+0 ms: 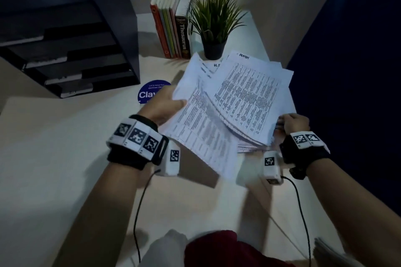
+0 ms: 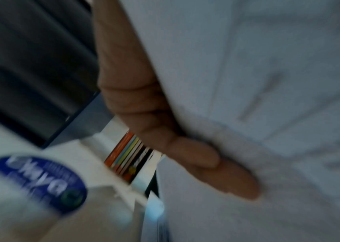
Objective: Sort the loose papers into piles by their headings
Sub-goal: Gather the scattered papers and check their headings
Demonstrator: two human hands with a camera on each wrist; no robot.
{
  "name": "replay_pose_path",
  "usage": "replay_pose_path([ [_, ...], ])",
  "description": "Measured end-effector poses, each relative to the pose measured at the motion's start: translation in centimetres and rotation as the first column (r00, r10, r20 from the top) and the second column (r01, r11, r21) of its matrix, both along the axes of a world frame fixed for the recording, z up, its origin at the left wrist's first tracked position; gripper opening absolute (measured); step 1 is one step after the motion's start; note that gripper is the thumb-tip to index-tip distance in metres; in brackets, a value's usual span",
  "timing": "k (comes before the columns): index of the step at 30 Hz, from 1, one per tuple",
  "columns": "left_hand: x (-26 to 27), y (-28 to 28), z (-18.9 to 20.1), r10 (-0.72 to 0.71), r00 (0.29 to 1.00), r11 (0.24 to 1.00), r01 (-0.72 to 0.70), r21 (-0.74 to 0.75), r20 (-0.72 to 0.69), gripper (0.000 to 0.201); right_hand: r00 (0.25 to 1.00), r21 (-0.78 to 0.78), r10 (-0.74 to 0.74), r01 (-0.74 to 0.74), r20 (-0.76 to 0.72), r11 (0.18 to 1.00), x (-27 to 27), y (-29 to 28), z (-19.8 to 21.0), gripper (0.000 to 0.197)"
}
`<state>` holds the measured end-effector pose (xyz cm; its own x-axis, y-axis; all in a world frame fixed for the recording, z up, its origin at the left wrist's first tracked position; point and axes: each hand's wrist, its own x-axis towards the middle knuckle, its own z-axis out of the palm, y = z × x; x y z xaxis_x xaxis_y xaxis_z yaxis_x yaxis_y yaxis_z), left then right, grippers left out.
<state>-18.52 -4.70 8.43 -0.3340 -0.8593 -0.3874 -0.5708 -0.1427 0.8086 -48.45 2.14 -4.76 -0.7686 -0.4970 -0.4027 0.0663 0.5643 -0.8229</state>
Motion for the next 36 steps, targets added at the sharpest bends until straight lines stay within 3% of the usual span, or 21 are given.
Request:
replay_pose_path([
  [2,0.6,-0.5,1.4,-0.071,0.99,0.991,0.084,-0.102,0.125,0.028,0.996,-0.018,0.015,-0.014,0.088,1.0,0.2,-0.4,0.2,0.013],
  [4,1.1,-0.8,2.4,-0.083,0.967,0.964,0.14,-0.227,0.242,0.029,0.988,0.034,0.114,-0.118,0.108,0.992,0.2,-0.8,0.2,0.016],
  [8,1.5,-0.6,5.6,-0.057,0.961,0.876,0.178,-0.449,0.271,0.032,0.967,0.186,0.25,-0.237,-0.048,0.954,0.1,-1.4,-0.7,0.031],
  [10,1.2,-0.3,7.9,-0.062,0.976,0.803,0.172,-0.571,0.206,0.029,0.952,0.2,0.283,-0.256,-0.118,0.946,-0.2,-1.7,-1.4,0.031],
  [12,0.4,0.1,10.0,-0.127,0.991,0.759,0.122,-0.64,0.039,0.028,0.936,0.211,0.313,-0.277,-0.161,0.937,-0.5,-1.8,-1.8,0.015],
  [14,-0.8,0.4,11.7,-0.253,0.956,0.737,0.092,-0.669,-0.146,0.026,0.928,0.227,0.326,-0.283,-0.183,0.932,-0.8,-1.7,-2.1,0.009],
  [17,-2.7,0.0,11.6,-0.337,0.856,0.778,0.018,-0.628,-0.393,0.026,0.947,0.162,0.274,-0.247,-0.168,0.955,-1.1,-1.3,-1.9,0.026],
  [19,-3.7,-1.3,8.9,-0.203,0.812,0.897,-0.069,-0.436,-0.547,0.036,0.959,0.118,0.273,-0.263,-0.077,0.958,-3.2,-1.6,-4.0,0.025],
  [21,-4.5,-2.3,4.7,-0.014,0.814,0.973,-0.123,-0.195,-0.581,0.047,0.969,0.059,0.246,-0.247,0.025,0.967,-6.6,-2.3,-8.6,0.034],
  [23,-5.3,-2.7,0.1,0.15,0.861,0.981,-0.191,-0.035,-0.486,0.045,0.973,0.028,0.209,-0.213,0.099,0.977,-6.3,-1.6,-6.7,0.035],
  [25,-5.9,-2.5,-3.6,0.286,0.886,0.958,-0.27,0.097,-0.364,0.039,0.979,0.067,0.198,-0.2,0.039,0.977,-3.2,-0.3,-0.2,0.018],
  [27,-6.3,-1.9,-6.5,0.351,0.9,0.932,-0.308,0.191,-0.257,0.035,0.985,0.068,0.172,-0.174,0.026,0.982,-3.4,0.0,0.9,0.018],
  [30,-6.5,-1.4,-9.7,0.321,0.94,0.928,-0.287,0.237,-0.119,0.038,0.985,0.132,0.17,-0.172,0.021,0.976,-4.4,-0.6,0.9,0.031],
  [34,-6.6,-1.5,-11.7,0.239,0.958,0.938,-0.27,0.217,0.156,0.05,0.921,0.365,0.388,-0.35,-0.035,0.863,-3.8,-1.2,0.5,0.039],
  [36,-6.6,-2.0,-11.5,0.207,0.928,0.948,-0.269,0.172,0.311,0.066,0.893,0.51,0.442,-0.339,-0.091,0.79,-2.8,-1.6,0.5,0.064],
])
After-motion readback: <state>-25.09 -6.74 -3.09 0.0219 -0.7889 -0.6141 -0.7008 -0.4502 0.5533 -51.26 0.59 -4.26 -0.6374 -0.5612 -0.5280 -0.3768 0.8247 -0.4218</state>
